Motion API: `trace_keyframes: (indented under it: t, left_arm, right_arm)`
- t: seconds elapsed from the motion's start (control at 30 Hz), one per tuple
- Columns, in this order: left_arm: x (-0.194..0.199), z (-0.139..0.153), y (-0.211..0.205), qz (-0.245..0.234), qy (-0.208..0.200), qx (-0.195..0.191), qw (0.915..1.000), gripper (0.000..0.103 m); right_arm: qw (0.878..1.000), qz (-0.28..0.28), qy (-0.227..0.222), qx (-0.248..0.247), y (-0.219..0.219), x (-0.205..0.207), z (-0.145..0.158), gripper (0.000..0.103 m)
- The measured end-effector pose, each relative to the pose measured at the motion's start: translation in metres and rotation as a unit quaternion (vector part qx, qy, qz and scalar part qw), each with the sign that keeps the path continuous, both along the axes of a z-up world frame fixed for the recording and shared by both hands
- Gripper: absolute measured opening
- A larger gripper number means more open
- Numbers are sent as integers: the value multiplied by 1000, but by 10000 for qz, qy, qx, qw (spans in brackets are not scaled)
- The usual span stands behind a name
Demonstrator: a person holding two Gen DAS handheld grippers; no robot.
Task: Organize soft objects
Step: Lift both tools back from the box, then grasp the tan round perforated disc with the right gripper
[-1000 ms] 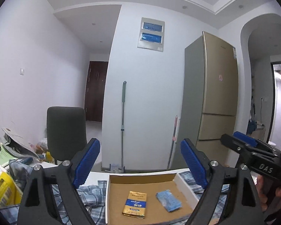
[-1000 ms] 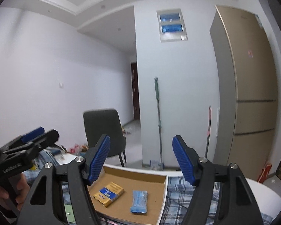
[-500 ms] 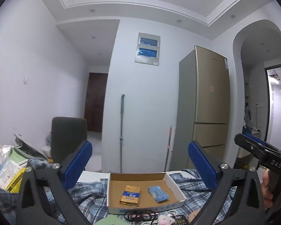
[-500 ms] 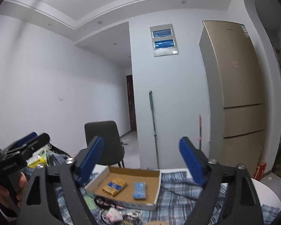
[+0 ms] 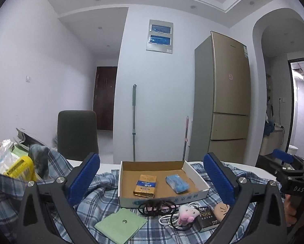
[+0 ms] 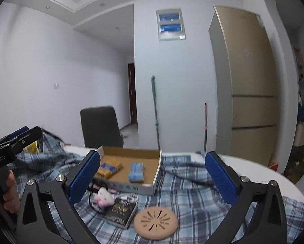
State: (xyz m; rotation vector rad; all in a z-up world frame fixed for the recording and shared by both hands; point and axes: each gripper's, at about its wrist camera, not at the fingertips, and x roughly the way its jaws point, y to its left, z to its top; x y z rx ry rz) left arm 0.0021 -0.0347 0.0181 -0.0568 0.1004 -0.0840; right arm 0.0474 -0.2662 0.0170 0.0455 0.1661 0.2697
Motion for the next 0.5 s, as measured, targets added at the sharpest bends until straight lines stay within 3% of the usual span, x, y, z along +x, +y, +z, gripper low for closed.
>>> trace_keyframes:
  t: [0.17,0.4,0.5]
  left_arm:
    - [11,-17,-4,-232,285,125,9992,103]
    - [10,-19,-3,-207,281,122,9993,103]
    - [15,-15,-3,-189,495,178,9984,103]
  right_arm:
    - [9998,-45,116,131,-7,3,-2,103]
    - [9998,-80,161,49,-5,1,-2,103]
    - [9990,-97,441,-29,-6,10,2,103]
